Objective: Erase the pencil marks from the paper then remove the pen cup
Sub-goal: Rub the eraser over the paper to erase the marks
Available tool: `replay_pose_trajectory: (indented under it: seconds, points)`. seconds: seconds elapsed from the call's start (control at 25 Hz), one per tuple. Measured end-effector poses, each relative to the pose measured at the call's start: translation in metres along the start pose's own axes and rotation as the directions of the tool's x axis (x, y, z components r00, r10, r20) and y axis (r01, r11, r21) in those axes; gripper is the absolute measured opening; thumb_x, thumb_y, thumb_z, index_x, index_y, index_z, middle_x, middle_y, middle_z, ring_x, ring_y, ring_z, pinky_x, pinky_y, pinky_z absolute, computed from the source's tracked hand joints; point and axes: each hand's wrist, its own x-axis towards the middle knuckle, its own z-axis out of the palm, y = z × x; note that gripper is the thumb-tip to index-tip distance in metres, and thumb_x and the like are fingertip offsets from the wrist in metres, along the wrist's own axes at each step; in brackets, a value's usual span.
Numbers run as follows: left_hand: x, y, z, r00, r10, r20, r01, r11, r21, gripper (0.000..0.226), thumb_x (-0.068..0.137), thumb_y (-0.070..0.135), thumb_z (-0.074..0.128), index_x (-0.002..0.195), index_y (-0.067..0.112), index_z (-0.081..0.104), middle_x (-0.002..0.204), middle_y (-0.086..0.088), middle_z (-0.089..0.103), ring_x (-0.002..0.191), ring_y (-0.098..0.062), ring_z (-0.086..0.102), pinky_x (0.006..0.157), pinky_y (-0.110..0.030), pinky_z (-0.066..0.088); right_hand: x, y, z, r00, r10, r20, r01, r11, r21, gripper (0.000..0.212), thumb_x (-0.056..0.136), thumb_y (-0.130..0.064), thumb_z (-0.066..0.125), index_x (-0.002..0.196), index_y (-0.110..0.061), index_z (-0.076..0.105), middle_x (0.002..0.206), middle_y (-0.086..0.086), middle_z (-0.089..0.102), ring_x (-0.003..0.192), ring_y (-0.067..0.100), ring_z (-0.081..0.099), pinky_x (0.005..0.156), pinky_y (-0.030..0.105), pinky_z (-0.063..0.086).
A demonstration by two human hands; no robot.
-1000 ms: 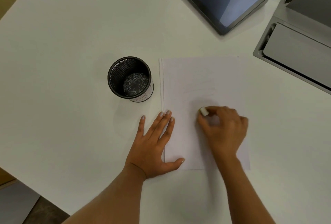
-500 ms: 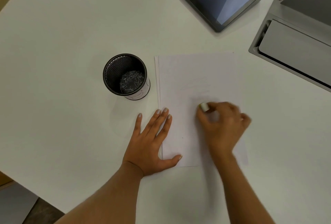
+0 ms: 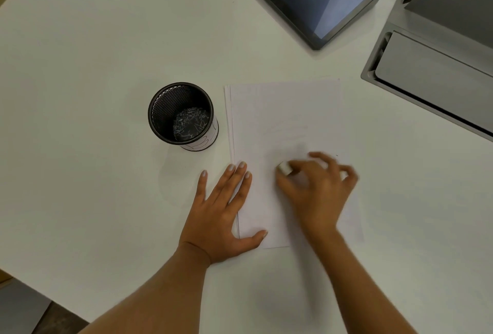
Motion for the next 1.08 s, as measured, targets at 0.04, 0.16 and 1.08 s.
replay_pose_trajectory:
  seconds: [0.04,0.16,1.08]
  points:
    - [0.000,0.000,0.000,1.000,0.001,0.000,-0.001,1.000,0.003,0.100,0.082,0.076,0.052,0.156,0.011,0.034,0.167,-0.006,0.022,0.155,-0.021,0.020,0.122,-0.061,0.015,-0.017,-0.009,0.000,0.991,-0.116,0.061,0.114,0.993,0.033,0.011,0.076,-0.038,0.077,0.076,-0.028,0.074,0.080,-0.010,0.071,0.106,0.013,0.062,0.093,0.037,0.025]
    - [0.000,0.000,-0.001,1.000,0.004,0.007,-0.004,1.000,-0.005,0.100,0.082,0.076,0.052,0.156,0.011,0.033,0.167,-0.006,0.022,0.155,-0.021,0.020,0.122,-0.060,0.014,-0.011,0.006,-0.006,0.978,-0.196,0.074,0.198,0.980,-0.018,0.012,0.077,-0.040,0.076,0.075,-0.028,0.074,0.077,-0.010,0.072,0.106,0.014,0.062,0.092,0.039,0.027]
    - [0.001,-0.001,-0.001,0.999,0.029,0.036,-0.030,0.999,0.041,0.084,0.096,0.067,0.031,0.160,0.013,0.021,0.169,-0.006,0.013,0.156,-0.023,0.012,0.123,-0.060,0.002,-0.037,0.018,0.002,0.990,-0.061,0.125,0.028,0.966,0.257,0.018,0.086,-0.035,0.069,0.095,-0.019,0.073,0.097,-0.005,0.068,0.099,0.015,0.060,0.087,0.031,0.039]
